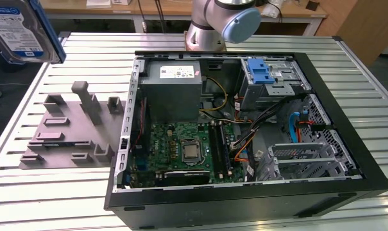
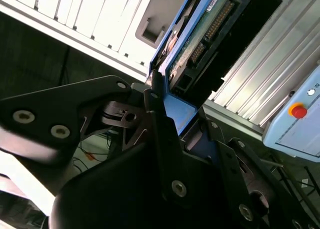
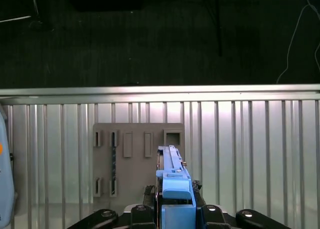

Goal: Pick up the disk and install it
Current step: 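Pick up the disk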

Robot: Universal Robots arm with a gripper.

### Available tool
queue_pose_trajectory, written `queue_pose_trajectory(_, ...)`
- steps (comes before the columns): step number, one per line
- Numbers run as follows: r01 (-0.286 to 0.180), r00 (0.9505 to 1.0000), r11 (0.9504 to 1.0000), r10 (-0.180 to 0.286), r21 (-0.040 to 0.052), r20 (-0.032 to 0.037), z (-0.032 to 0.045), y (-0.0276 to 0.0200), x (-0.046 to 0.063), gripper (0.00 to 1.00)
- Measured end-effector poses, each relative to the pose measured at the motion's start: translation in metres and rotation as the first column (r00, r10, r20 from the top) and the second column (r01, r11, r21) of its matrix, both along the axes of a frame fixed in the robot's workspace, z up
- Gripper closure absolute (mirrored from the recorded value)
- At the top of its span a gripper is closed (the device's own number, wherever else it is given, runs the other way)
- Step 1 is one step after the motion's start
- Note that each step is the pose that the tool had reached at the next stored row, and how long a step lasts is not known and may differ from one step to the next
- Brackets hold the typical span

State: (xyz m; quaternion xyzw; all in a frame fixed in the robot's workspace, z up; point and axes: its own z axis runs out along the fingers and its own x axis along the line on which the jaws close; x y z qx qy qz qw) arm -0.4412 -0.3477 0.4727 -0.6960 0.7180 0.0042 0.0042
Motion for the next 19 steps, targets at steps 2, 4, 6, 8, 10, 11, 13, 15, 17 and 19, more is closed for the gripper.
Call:
queue_pose_trajectory(2, 0.0, 1.0, 1.0, 0.0, 0.0, 0.0, 0.0, -0.0048, 0.0, 0.64)
queue_pose_trajectory(4, 0.0, 1.0, 1.0, 0.0, 0.0, 0.0, 0.0, -0.0083, 0.0, 0.64)
queue_pose_trajectory(6, 0.0, 1.0, 1.0, 0.0, -0.0001, 0.0, 0.0, -0.0095, 0.0, 0.64)
queue_pose_trajectory(8, 0.0, 1.0, 1.0, 0.0, 0.0, 0.0001, 0.0001, -0.0095, 0.002, 0.64)
queue_pose_trajectory(10, 0.0, 1.0, 1.0, 0.0, 0.0, 0.0, 0.0001, -0.0095, 0.007, 0.64)
queue_pose_trajectory(11, 0.0, 1.0, 1.0, 0.0, -0.0001, -0.0003, 0.0001, -0.0096, 0.011, 0.64)
queue_pose_trajectory(13, 0.0, 1.0, 1.0, 0.0, 0.0, -0.0005, 0.0002, -0.0096, 0.016, 0.64)
queue_pose_trajectory(15, 0.0, 1.0, 1.0, 0.0, 0.0, -0.0011, 0.0034, -0.0095, 0.018, 0.64)
queue_pose_trajectory(17, 0.0, 1.0, 1.0, 0.0, 0.0, -0.0008, 0.0098, -0.0095, 0.019, 0.64)
queue_pose_trajectory(19, 0.0, 1.0, 1.0, 0.0, -0.0001, -0.0012, 0.0151, -0.0096, 0.019, 0.64)
